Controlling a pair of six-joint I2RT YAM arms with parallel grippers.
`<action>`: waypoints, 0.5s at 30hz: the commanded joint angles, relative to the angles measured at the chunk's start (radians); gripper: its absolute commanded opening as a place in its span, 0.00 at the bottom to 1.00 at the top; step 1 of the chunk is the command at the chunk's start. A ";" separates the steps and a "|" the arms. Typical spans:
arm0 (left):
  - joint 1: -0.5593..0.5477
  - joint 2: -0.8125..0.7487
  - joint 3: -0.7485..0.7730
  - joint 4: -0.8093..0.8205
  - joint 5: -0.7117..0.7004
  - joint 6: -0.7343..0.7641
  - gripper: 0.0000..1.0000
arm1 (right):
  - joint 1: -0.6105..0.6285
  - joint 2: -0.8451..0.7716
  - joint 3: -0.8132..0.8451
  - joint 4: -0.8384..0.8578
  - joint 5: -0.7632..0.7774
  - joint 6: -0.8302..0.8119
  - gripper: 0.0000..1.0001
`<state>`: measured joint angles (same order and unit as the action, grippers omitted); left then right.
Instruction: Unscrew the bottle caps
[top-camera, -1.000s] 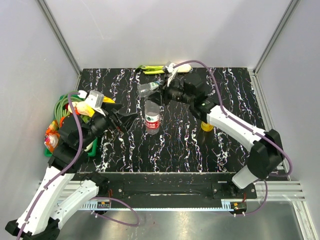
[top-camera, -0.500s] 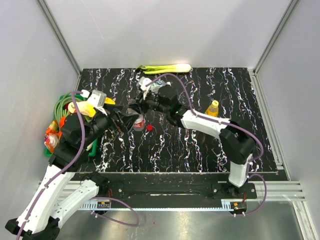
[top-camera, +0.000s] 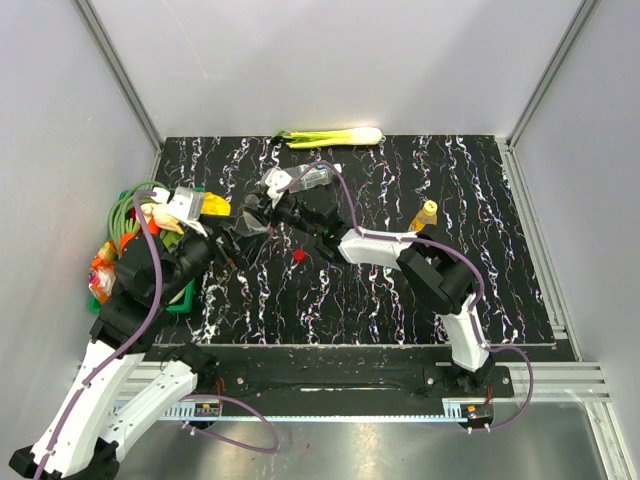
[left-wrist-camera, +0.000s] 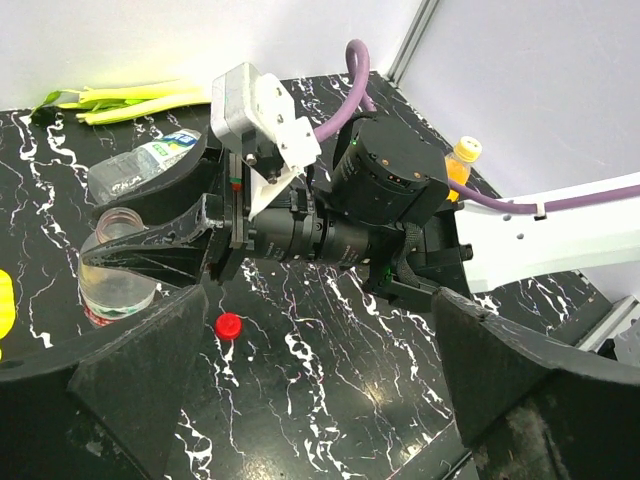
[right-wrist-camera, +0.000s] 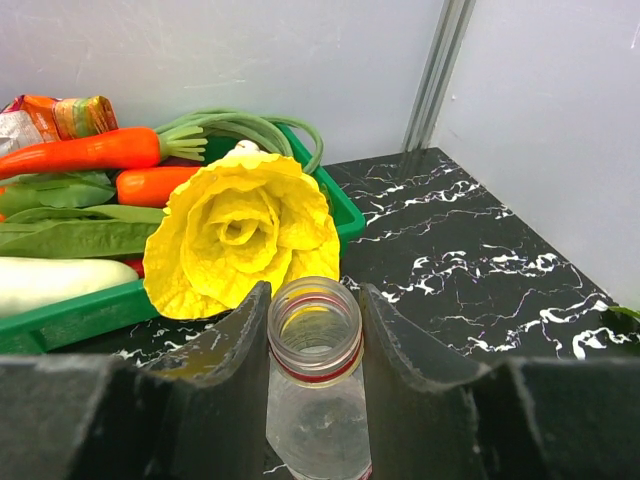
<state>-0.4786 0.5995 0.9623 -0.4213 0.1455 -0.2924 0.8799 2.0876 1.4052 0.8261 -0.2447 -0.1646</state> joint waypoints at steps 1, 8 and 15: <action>0.005 0.006 0.007 0.009 -0.037 0.009 0.99 | 0.010 0.008 0.058 0.061 0.022 -0.009 0.00; 0.005 0.003 0.000 0.010 -0.069 0.022 0.99 | 0.011 -0.012 0.006 0.057 0.044 -0.009 0.39; 0.005 0.006 -0.002 0.009 -0.066 0.035 0.99 | 0.011 -0.066 -0.029 0.109 0.074 0.002 0.78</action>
<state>-0.4782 0.6041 0.9581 -0.4267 0.0998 -0.2829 0.8803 2.0945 1.3941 0.8444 -0.2138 -0.1608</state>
